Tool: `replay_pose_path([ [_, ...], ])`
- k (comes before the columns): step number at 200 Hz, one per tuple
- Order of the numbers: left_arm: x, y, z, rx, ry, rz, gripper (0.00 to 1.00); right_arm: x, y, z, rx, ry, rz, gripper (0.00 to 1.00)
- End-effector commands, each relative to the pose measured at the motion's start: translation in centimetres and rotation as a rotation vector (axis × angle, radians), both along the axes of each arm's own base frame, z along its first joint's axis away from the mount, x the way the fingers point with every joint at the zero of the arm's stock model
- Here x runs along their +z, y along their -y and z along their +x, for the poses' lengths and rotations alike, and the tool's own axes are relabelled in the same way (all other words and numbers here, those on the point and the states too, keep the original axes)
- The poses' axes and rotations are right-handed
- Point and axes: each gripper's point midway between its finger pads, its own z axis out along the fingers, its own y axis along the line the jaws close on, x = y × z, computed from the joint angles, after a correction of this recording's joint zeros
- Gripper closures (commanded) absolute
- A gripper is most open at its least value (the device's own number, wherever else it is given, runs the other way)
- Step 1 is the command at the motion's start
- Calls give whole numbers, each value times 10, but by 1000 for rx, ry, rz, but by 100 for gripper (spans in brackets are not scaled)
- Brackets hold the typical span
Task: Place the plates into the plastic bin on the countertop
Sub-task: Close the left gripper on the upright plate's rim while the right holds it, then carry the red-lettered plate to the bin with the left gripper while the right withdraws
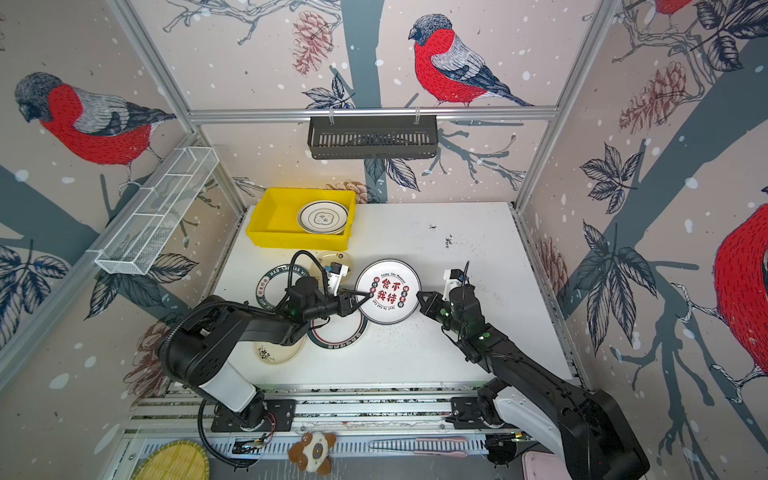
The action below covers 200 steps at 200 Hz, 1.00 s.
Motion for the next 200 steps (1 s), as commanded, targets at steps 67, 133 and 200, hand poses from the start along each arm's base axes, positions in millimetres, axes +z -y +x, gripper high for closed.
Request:
replay_pose_path([
  [67,12,0,5,11,45,-20,98,17,-15,8,23,69,21,92],
  [133,13,-7,11,52,62,1,100,21,-15,9,21,92,0,60],
  [200,39,-21,44,165,91,-30,100,37,0,14,-28,159,-80,1],
])
